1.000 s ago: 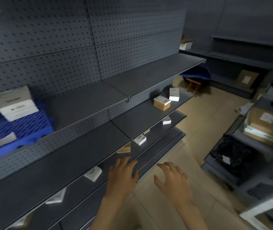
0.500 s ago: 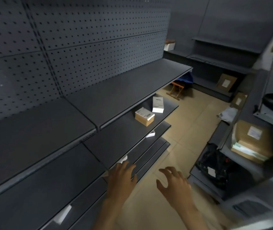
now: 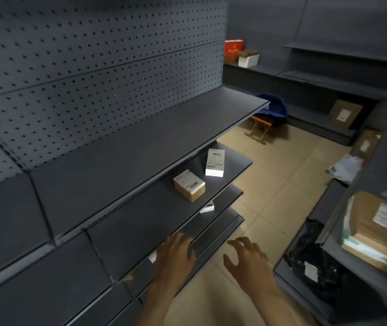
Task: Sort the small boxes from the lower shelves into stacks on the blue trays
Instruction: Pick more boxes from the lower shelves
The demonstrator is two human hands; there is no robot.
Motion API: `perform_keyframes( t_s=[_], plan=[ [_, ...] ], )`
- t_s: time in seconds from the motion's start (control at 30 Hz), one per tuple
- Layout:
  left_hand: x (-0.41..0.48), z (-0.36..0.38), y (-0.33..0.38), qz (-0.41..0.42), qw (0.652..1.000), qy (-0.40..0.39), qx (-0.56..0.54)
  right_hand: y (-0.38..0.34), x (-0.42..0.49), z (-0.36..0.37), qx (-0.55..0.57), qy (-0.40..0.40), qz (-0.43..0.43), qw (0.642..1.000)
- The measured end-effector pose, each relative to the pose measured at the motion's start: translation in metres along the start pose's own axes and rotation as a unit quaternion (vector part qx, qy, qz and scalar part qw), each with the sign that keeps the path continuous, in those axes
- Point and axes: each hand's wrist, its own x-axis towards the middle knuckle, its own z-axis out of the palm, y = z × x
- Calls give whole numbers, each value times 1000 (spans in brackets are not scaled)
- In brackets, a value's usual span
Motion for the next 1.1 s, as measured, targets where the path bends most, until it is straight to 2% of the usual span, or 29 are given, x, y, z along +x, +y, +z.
perform_keyframes(
  t_s=[0.17,0.47,0.77,0.93,1.1],
  plan=[
    [48,19,40,-49,999,-12,16,50,56,-14,24,-42,-34,998],
    [125,27,74,-117,993,-10,-7,98,146,-11,41,-59,-79,994],
    [223,42,67,-211,965,-42,-149,116,222,22,5,-72,-115,991],
    [263,54,59,-264,958,-67,-91,123,254,32,32,-80,-117,989],
    [302,71,48,-318,942,-73,-82,131,287,36,29,-97,-141,985]
  ],
)
